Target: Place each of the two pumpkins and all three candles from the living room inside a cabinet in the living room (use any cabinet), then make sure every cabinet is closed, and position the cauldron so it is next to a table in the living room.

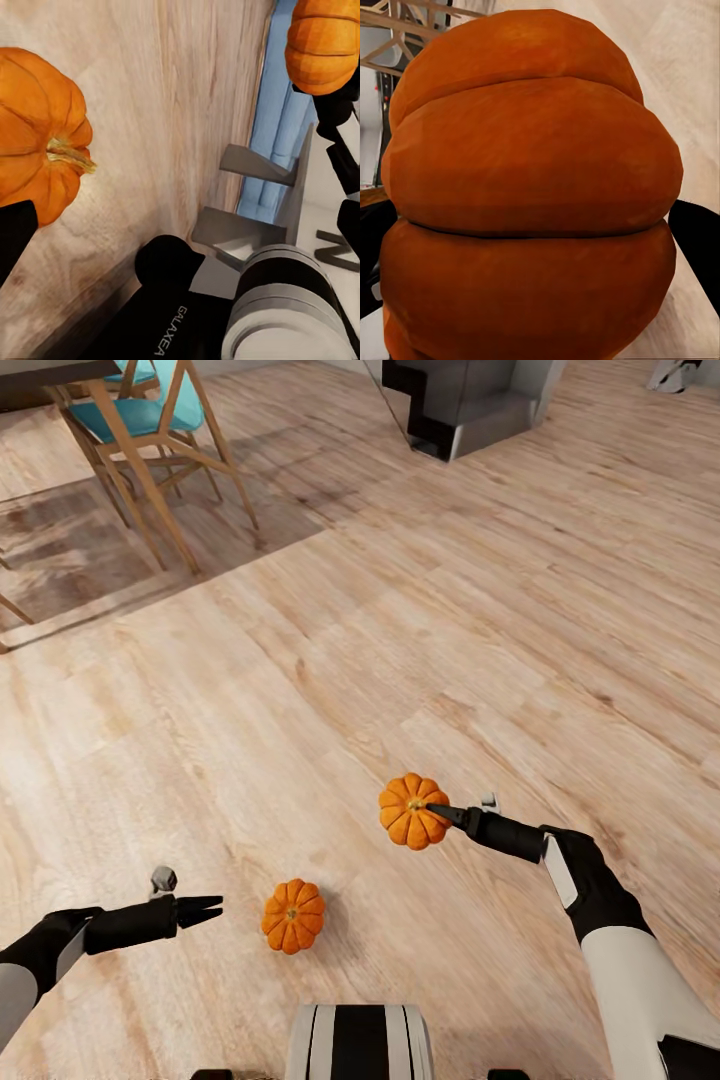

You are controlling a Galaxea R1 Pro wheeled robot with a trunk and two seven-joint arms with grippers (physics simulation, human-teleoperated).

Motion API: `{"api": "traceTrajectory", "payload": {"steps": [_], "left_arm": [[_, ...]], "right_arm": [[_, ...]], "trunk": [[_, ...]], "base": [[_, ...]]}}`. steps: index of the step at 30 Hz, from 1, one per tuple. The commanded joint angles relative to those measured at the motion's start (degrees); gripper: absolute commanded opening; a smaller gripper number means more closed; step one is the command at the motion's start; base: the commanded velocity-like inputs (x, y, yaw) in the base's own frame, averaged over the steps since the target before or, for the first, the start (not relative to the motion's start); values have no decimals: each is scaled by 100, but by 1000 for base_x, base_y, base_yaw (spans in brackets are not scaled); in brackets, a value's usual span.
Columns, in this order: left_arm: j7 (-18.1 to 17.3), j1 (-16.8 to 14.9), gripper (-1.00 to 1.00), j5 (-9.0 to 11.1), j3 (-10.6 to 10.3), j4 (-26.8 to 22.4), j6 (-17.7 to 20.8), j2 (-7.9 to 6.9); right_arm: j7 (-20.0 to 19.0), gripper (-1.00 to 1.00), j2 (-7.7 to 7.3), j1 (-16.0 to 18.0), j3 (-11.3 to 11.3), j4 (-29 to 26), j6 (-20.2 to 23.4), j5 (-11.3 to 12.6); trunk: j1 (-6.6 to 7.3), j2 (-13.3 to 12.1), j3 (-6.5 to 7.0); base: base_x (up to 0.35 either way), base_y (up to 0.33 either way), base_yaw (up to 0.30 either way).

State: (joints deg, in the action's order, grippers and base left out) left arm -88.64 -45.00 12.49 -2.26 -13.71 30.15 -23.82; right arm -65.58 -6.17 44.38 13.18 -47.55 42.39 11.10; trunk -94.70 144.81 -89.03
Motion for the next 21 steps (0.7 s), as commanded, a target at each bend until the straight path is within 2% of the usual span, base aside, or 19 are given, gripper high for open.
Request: {"api": "traceTrajectory", "payload": {"steps": [1, 3, 8, 10, 14, 17, 18, 21], "left_arm": [[11, 0, 100, 0, 12, -8, 0, -13], [38, 0, 100, -7, 21, 11, 0, -18], [48, 0, 100, -3, 24, 21, 0, -12], [44, 0, 100, -2, 24, 20, 0, -13], [47, 0, 100, -4, 24, 20, 0, -5], [48, 0, 100, -6, 24, 23, 0, 8], [53, 0, 100, -8, 24, 24, 0, 18], [56, 0, 100, -9, 24, 22, 0, 23]], "right_arm": [[-26, -100, -3, 1, 1, -3, 24, 23], [-32, -100, -6, 2, 1, -7, 65, 24], [-21, -100, 29, 41, 6, -25, 601, 25], [-18, -100, 104, 194, 7, -133, 758, 72], [8, -100, 274, 561, 24, -654, 1401, 188], [24, -100, 298, 851, 15, -929, 1529, 253], [31, -100, 309, 894, -66, -960, 1547, 249], [37, -100, 318, 911, -542, -962, 1552, 251]], "trunk": [[-2, 2, -23], [-7, 4, -67], [-20, 11, -178], [-25, 14, -222], [-36, 19, -311], [-43, 23, -377], [-46, 24, -399], [-54, 28, -466]], "base": [[0, 0, 0], [0, 0, 0], [0, 0, 0], [0, 0, 0], [0, 0, 0], [0, 0, 0], [0, 0, 0], [0, 0, 0]]}}
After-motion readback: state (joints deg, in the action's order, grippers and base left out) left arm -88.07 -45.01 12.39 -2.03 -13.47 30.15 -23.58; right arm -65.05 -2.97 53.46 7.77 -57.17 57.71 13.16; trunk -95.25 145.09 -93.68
